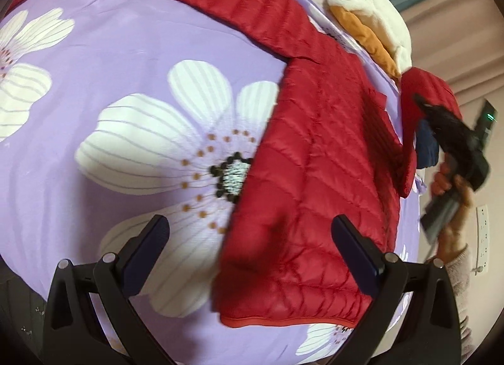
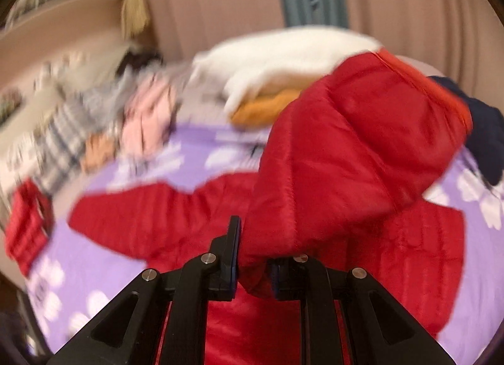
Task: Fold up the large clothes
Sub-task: 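Carry the held sleeve across the jacket body with the right gripper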
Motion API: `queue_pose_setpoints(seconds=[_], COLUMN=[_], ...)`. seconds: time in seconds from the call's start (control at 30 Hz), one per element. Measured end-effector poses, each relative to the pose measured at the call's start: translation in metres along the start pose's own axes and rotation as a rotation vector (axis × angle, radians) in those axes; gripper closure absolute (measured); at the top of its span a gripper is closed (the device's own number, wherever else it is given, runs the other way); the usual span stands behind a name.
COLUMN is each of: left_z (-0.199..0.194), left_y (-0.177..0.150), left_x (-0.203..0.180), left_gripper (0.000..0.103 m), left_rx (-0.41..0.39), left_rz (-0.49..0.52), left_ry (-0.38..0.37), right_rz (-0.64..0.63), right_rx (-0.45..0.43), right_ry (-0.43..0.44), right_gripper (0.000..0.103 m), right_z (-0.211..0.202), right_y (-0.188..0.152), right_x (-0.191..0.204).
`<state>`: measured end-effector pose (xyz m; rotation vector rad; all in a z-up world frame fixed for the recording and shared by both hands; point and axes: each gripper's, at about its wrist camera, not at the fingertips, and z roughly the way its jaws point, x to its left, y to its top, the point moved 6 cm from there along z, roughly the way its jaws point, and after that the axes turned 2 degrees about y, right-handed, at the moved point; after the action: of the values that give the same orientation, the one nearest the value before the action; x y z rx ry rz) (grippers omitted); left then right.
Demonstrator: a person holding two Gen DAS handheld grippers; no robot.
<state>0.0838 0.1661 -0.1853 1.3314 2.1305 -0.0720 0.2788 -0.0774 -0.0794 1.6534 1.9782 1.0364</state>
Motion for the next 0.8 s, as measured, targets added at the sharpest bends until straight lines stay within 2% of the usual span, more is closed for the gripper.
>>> queue_pose_setpoints(seconds=[0.07,0.13,0.23,0.3,0.43,0.53,0.6,0.8], left_z=[-0.004,-0.007,-0.008,-0.006,-0.003,-0.003,-0.005,-0.01], left_y=[0.001,0.001,0.003,0.005,0.008,0.01,0.012,0.018], left_x=[0.009,0.016,0.024,0.026,0.025,0.024,0.024,0.035], left_gripper=[0.0,0.0,0.0,0.0,0.0,0.0,0.0,0.0], left_rx=[-0.009,-0.015,-0.021,-0.018,-0.018,-0.023,-0.029,-0.049], left_rz=[-0.012,-0.025,-0.041,-0.046,-0.04,-0.035,-0.035,-0.048], left_ry=[0.01,0.009,0.009,0.007,-0.006,-0.011,-0.01,0.01], right_rz=[-0.017,0.001,0.042,0.022,0.007,0.031,0.053,0.055], right_rx=[0.064,0.175,0.25,0.237,0.149,0.088,0.086,0.069], right_ry=[0.003,0.057,0.143,0.16,0.177,0.092,0.065,0.071], right_gripper=[0.083,0.058,0.053,0.053,0.053,0.053,0.053,0.056], right_z=[0.022,0.044,0.05,0.037,0.011,0.022,0.036,0.075], right_y=[-0.012,-0.03,-0.046,-0.046,-0.029,-0.014,-0.01,-0.016], right_x=[0.013,0.023,0.029,0.029,0.023,0.016,0.014,0.034])
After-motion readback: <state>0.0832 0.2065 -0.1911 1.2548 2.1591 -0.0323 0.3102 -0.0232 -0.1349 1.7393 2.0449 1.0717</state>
